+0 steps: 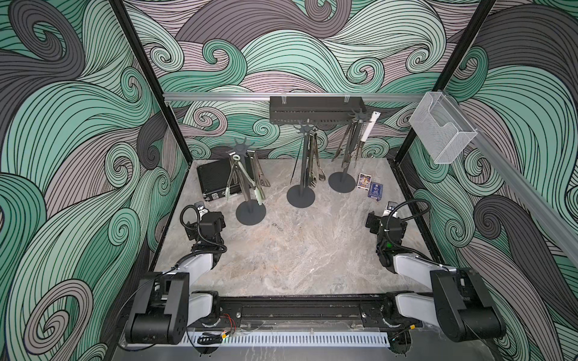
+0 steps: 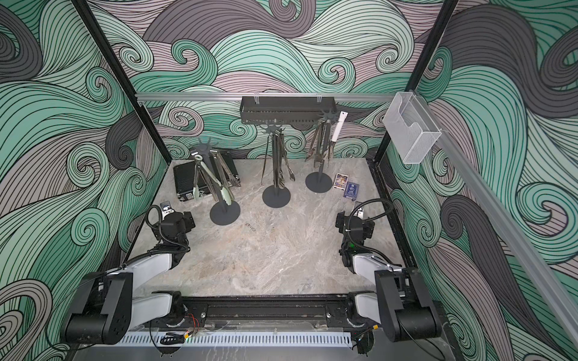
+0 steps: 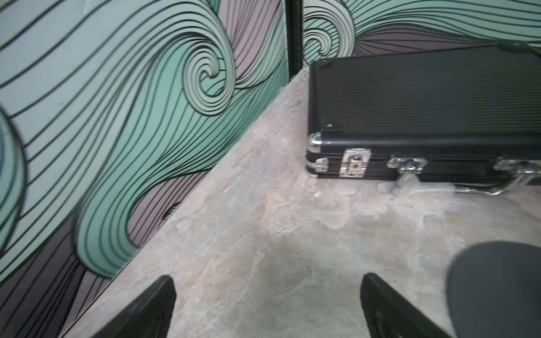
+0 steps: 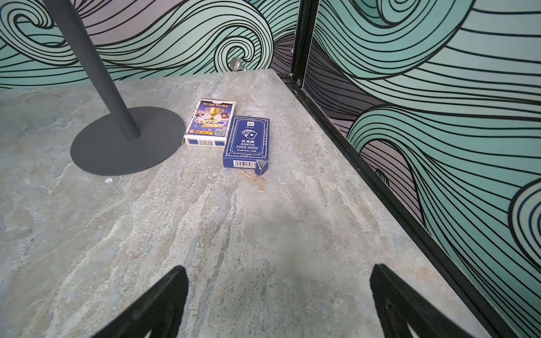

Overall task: Hang food tongs on kitchen utensil racks
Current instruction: Reset both arms

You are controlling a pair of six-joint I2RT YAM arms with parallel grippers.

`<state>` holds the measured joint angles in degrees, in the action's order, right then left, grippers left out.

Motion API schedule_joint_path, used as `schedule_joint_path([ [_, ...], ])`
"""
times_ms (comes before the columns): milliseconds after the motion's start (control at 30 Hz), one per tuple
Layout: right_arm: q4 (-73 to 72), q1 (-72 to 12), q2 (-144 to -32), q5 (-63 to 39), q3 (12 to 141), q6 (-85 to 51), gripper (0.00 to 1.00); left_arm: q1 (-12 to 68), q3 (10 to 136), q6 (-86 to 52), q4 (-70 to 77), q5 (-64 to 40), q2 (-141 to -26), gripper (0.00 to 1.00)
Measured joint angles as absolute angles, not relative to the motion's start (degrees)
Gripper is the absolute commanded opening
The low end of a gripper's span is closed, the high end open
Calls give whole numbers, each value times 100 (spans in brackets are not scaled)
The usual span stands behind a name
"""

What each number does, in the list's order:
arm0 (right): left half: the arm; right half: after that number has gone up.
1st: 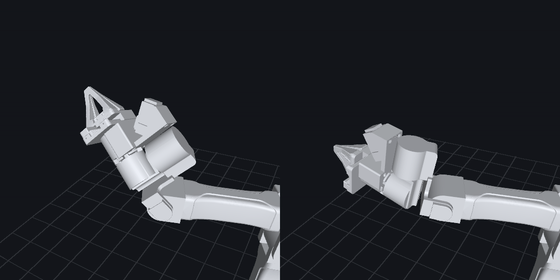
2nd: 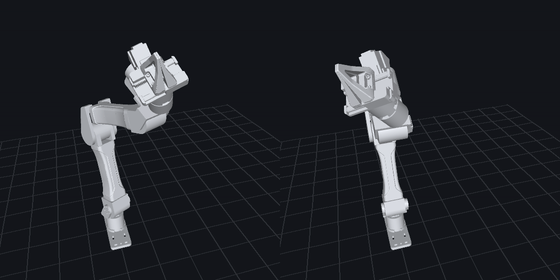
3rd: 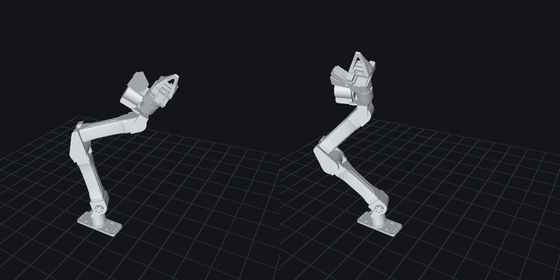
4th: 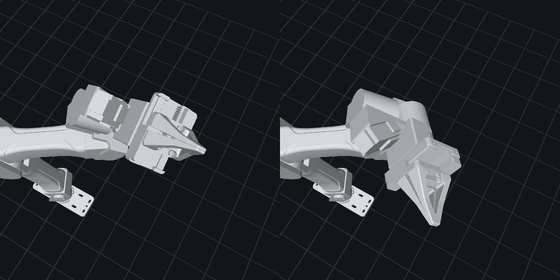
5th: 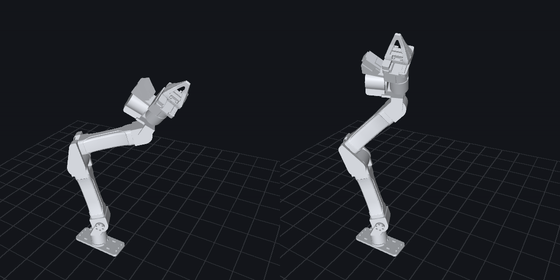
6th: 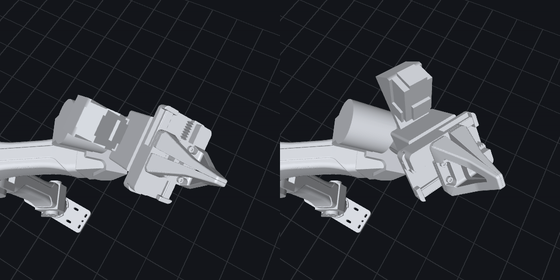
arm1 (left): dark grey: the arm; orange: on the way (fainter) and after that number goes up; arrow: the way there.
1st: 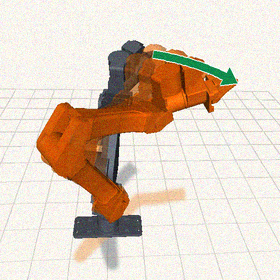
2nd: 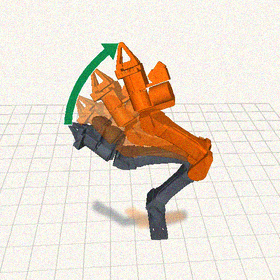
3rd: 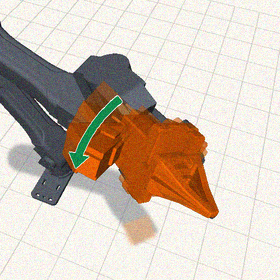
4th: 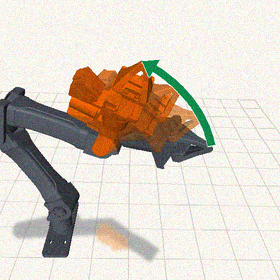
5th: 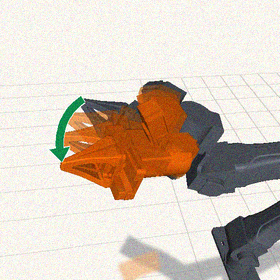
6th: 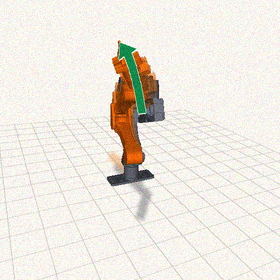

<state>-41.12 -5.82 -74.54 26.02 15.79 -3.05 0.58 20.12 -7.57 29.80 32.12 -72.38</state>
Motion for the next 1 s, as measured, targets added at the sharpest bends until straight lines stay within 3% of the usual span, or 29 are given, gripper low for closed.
schedule_joint_path([
  [267, -5380, -574, -8871, 1581, 1726, 148, 96, -30, 2359, -504, 3863, 1929, -8606, 98],
  [533, -5009, -82, -8879, 276, 2316, 233, 99, -233, 2545, -425, 3806, 1140, -8764, 99],
  [1000, -4851, -36, -8875, -73, 2344, 233, 99, -255, 2545, -419, 3813, 980, -8764, 99],
])
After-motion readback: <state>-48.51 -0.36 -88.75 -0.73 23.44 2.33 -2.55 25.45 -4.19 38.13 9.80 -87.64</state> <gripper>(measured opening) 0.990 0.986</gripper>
